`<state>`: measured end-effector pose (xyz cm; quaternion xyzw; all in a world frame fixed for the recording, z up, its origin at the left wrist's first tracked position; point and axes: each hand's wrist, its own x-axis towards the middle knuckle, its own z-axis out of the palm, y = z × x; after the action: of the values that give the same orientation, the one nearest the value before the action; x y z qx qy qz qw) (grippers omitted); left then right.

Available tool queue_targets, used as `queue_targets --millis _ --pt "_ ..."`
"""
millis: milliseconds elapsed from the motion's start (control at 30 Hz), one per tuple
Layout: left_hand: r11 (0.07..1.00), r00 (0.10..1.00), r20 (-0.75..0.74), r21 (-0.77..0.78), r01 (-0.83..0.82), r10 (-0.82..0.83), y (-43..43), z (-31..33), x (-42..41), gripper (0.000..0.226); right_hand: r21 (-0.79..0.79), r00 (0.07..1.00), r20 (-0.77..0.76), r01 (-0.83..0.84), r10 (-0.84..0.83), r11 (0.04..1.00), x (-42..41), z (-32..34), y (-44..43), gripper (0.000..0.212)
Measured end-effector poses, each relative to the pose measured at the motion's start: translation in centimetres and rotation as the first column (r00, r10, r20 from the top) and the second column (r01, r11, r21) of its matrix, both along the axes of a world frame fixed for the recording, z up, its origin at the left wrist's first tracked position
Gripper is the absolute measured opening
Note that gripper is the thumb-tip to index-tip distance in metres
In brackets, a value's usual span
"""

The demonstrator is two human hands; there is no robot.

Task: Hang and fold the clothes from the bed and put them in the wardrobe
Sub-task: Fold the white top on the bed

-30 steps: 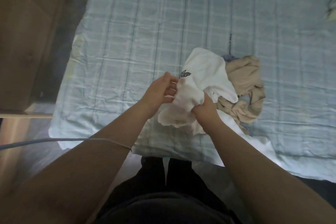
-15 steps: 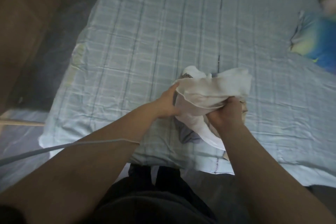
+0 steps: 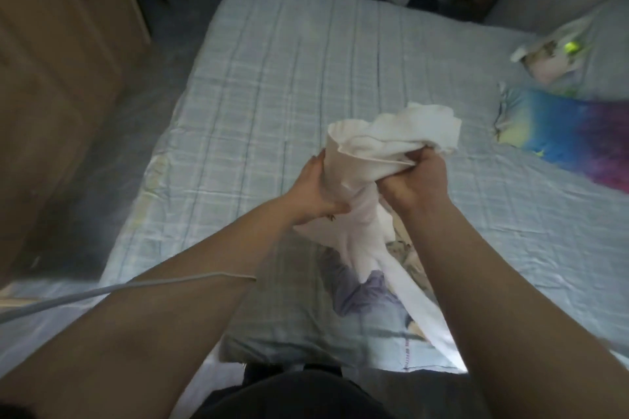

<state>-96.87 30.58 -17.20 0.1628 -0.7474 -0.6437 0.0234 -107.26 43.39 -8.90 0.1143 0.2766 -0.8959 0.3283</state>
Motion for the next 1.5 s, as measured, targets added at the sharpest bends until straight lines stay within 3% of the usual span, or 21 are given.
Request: queue_targets --millis 100,167,300,433,500,567,667,733,833,900,1000,1100,1200,1333,1400,1500 --pt "0.998 0.986 -0.16 0.042 -0.049 0.055 -0.9 4.5 -2.0 0.098 -0.077 0.999 -0.014 -0.035 0.034 0.996 -0.3 4.2 -1.4 0.038" --pt "0.998 0.981 -0.183 0.03 -0.061 0.066 -1.7 7.3 -3.2 0.083 -0.102 0.997 -0.048 -0.07 0.065 0.992 -0.6 7.0 -2.0 0.042" --pt "0.988 0.979 -0.2 -0.151 0.002 -0.033 -3.5 13.3 -4.9 0.05 -0.032 0.97 -0.216 -0.119 0.11 0.992 -2.1 12.4 -2.2 0.035" --pt "0.979 0.977 -0.209 -0.183 -0.086 0.047 -4.8 18.2 -5.2 0.049 0.199 0.853 -0.445 -0.201 0.271 0.959 -3.8 16.3 -1.5 0.038" --pt "0.979 0.97 -0.218 -0.146 -0.143 0.109 -5.4 20.6 -5.8 0.049 0.402 0.83 -0.463 -0.117 0.312 0.908 -4.2 16.8 -1.4 0.037" --pt "0.979 0.965 -0.218 -0.105 -0.173 0.147 -5.6 22.7 -6.7 0.054 0.552 0.873 -0.419 0.029 0.248 0.833 -4.2 15.8 -1.0 0.036" --pt "0.971 0.96 -0.186 -0.073 -0.226 0.209 -5.5 24.4 -8.0 0.075 0.578 0.909 -0.399 0.144 0.124 0.803 -2.0 12.6 -0.5 0.037" --pt "0.963 0.954 -0.164 -0.058 -0.262 0.25 -5.3 24.8 -8.8 0.072 0.581 0.886 -0.451 0.199 0.109 0.789 0.6 9.5 -0.1 0.021" --pt "0.948 0.951 -0.113 -0.109 -0.299 0.287 -4.5 24.7 -9.3 0.063 0.749 0.707 -0.592 0.306 0.387 0.588 3.9 3.9 0.8 0.008" --pt "0.944 0.95 -0.078 -0.107 -0.311 0.304 -4.1 24.3 -9.3 0.061 0.846 0.604 -0.526 0.299 0.599 0.441 5.1 0.7 1.0 0.024" --pt "0.939 0.94 -0.025 -0.043 -0.342 0.341 -3.7 24.0 -9.1 0.067 0.92 0.549 -0.369 0.329 0.75 0.211 5.4 -1.9 0.8 0.048" --pt "0.932 0.933 -0.019 0.061 -0.358 0.36 -3.5 24.1 -8.7 0.069 0.935 0.52 -0.294 0.33 0.802 0.129 5.0 -2.2 0.3 0.047" --pt "0.922 0.929 -0.021 0.132 -0.363 0.369 -3.1 24.0 -8.3 0.076 0.912 0.526 -0.361 0.37 0.77 0.175 4.8 -1.9 0.1 0.033" --pt "0.929 0.953 -0.051 0.244 -0.278 0.299 -3.8 23.7 -7.7 0.092 0.823 0.579 -0.567 0.38 0.586 0.421 4.7 0.6 -0.1 0.038" --pt "0.94 0.978 -0.053 0.29 -0.178 0.201 -4.7 23.3 -7.0 0.092 0.753 0.598 -0.645 0.389 0.475 0.531 4.4 2.9 -0.3 0.026" --pt "0.996 0.994 0.072 0.03 -0.088 0.085 -5.6 22.7 -5.5 0.073 0.669 0.643 -0.686 0.372 0.341 0.643 3.2 6.7 -0.9 0.009"
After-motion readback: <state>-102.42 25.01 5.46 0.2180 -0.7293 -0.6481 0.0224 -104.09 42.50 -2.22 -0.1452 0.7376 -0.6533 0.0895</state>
